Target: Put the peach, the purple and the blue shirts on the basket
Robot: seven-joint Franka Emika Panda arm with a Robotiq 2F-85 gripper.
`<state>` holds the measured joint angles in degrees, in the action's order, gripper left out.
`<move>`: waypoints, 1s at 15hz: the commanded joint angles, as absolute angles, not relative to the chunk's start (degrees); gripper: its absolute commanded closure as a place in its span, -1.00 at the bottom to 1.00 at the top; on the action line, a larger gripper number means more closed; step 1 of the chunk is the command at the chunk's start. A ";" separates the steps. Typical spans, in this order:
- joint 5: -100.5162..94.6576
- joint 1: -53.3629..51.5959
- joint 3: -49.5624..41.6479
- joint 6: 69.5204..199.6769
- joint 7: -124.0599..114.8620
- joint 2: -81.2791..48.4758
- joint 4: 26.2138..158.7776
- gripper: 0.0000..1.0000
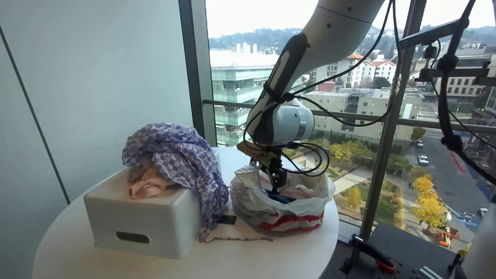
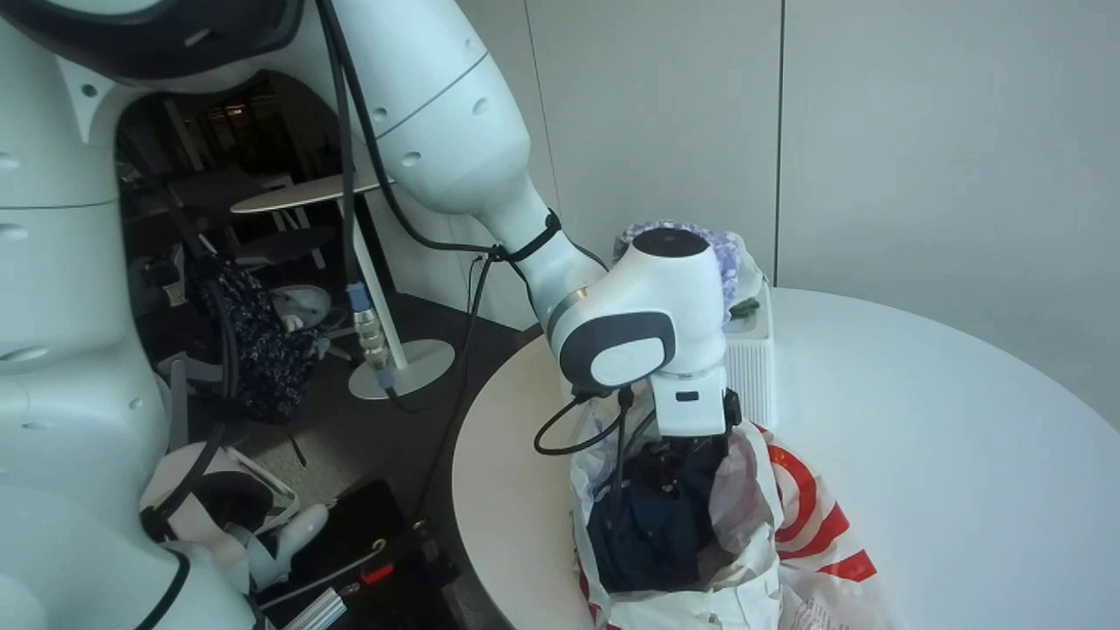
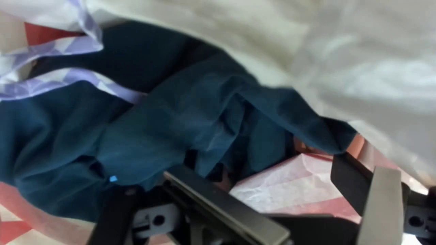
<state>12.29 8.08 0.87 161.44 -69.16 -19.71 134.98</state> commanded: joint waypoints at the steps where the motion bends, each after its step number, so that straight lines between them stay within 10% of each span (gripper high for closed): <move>1: 9.62 2.59 -5.27 157.14 -69.15 -17.75 135.87 -1.00; 15: 0.77 -4.63 -8.45 143.45 -72.36 -24.82 128.52 -1.00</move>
<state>2.47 -3.37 -7.14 146.29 -70.52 -21.60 132.21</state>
